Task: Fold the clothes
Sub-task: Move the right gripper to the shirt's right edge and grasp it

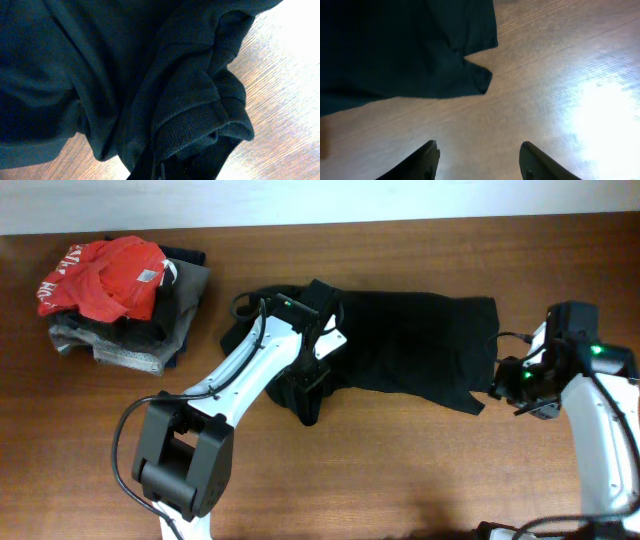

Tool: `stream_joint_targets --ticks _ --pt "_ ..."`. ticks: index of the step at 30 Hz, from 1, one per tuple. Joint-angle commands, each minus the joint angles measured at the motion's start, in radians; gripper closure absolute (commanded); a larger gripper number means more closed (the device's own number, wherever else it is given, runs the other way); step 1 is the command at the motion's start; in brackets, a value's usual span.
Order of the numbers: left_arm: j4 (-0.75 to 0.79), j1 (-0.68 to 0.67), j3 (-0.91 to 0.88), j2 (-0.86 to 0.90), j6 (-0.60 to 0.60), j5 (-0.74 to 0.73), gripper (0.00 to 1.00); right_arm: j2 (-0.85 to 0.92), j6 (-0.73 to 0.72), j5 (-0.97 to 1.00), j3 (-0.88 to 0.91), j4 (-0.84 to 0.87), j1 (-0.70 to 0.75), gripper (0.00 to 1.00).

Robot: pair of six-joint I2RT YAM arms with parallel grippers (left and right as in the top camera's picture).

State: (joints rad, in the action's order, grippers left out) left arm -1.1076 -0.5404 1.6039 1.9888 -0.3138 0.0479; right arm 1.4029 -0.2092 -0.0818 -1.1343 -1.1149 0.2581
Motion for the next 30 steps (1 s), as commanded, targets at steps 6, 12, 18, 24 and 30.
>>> stream_joint_targets --ticks 6,12,18,24,30 --pt "0.007 0.040 0.020 -0.033 0.013 -0.015 1.00 0.058 -0.007 -0.011 0.116 0.127 -0.003 0.43" --pt "0.021 0.058 0.020 -0.033 0.013 -0.016 0.99 0.122 0.038 -0.019 0.126 0.164 -0.006 0.49" --pt "0.037 0.059 0.020 -0.033 0.013 -0.015 0.99 0.206 0.056 -0.020 0.127 0.176 -0.034 0.50" --pt "0.037 0.059 0.020 -0.033 0.013 -0.015 0.99 0.273 0.067 -0.022 0.129 0.199 -0.070 0.50" --pt "0.036 0.059 0.020 -0.033 0.013 -0.015 0.99 0.312 0.067 -0.018 0.133 0.239 -0.076 0.49"
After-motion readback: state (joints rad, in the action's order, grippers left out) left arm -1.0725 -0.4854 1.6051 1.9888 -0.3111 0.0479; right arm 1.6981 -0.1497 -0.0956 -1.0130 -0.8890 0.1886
